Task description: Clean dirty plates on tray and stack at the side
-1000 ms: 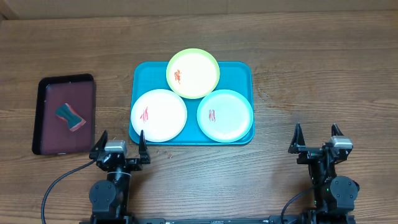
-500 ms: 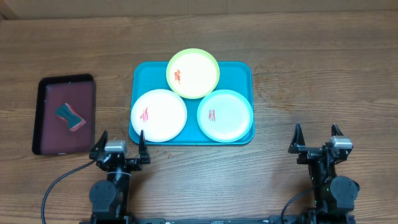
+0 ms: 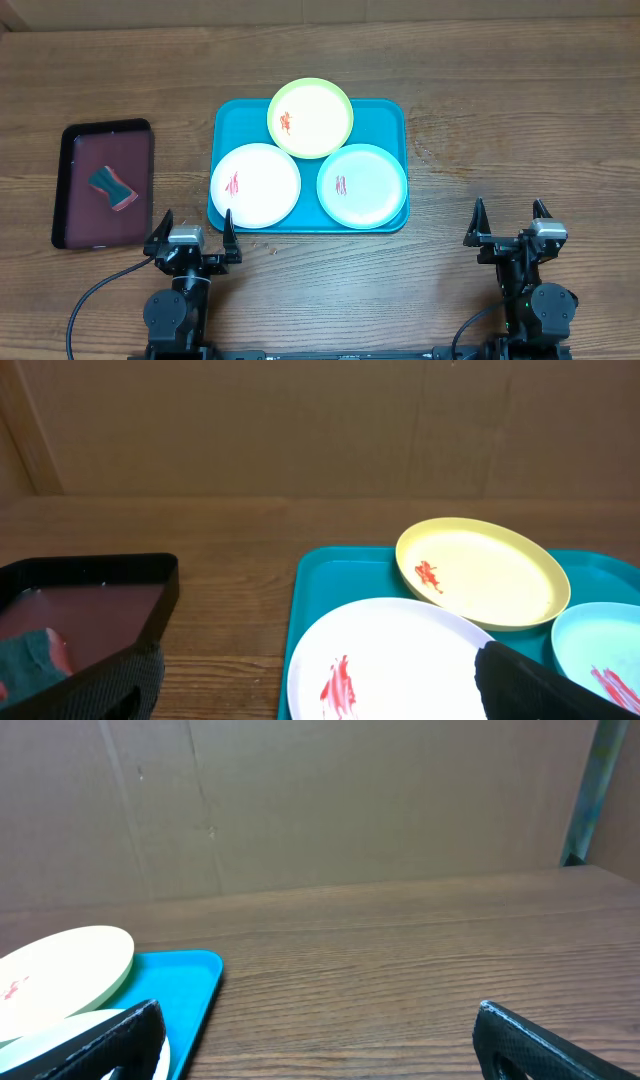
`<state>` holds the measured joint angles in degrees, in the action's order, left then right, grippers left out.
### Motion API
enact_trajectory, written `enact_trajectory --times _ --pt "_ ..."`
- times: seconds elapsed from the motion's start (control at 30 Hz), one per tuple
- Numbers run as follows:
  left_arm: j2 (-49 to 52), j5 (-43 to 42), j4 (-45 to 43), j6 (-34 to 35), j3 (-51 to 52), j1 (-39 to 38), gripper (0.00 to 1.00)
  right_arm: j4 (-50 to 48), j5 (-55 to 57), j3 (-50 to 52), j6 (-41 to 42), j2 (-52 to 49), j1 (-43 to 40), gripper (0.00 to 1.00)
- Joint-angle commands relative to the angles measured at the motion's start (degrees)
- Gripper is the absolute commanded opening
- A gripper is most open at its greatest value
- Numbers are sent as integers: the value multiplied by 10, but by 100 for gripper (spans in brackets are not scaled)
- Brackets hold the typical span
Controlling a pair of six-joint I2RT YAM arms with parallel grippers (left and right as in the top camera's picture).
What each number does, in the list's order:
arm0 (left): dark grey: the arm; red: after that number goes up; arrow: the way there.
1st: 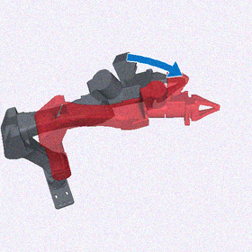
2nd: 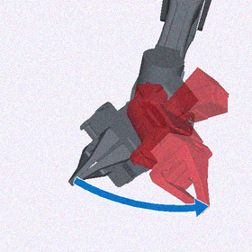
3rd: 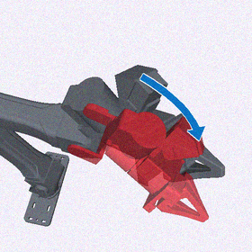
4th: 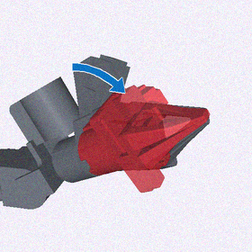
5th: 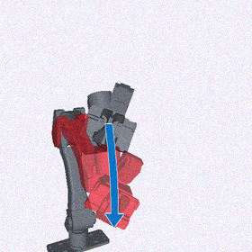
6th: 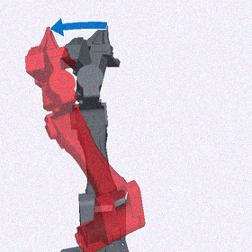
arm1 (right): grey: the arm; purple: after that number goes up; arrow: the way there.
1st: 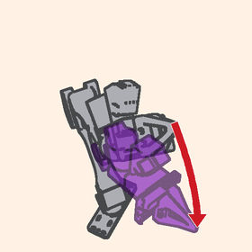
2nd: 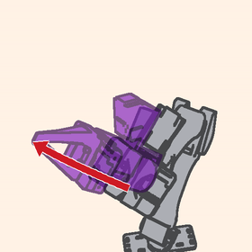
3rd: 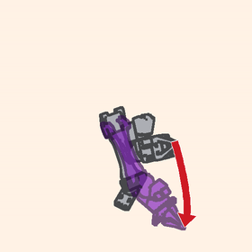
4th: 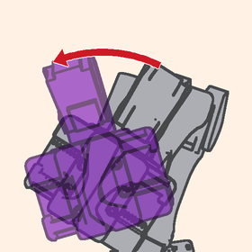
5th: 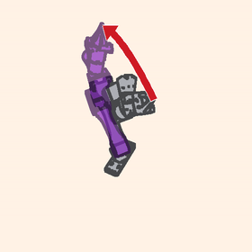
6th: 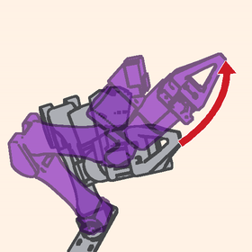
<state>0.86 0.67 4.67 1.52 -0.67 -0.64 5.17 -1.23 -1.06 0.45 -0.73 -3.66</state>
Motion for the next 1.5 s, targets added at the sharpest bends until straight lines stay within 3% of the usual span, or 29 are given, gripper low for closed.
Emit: enact_trajectory --times 0.0,1.27,1.33,1.47 --pt "-5 -3 -2 -3 4 3 100 -3 3 6 4 6 -2 100" --pt "-5 -7 -3 -1 4 3 100 -3 3 6 4 6 -2 100" --pt "-5 -11 -3 21 4 3 100 -3 3 6 4 6 -2 100" --pt "-5 -89 -11 165 4 3 100 -3 3 6 4 6 -2 100"
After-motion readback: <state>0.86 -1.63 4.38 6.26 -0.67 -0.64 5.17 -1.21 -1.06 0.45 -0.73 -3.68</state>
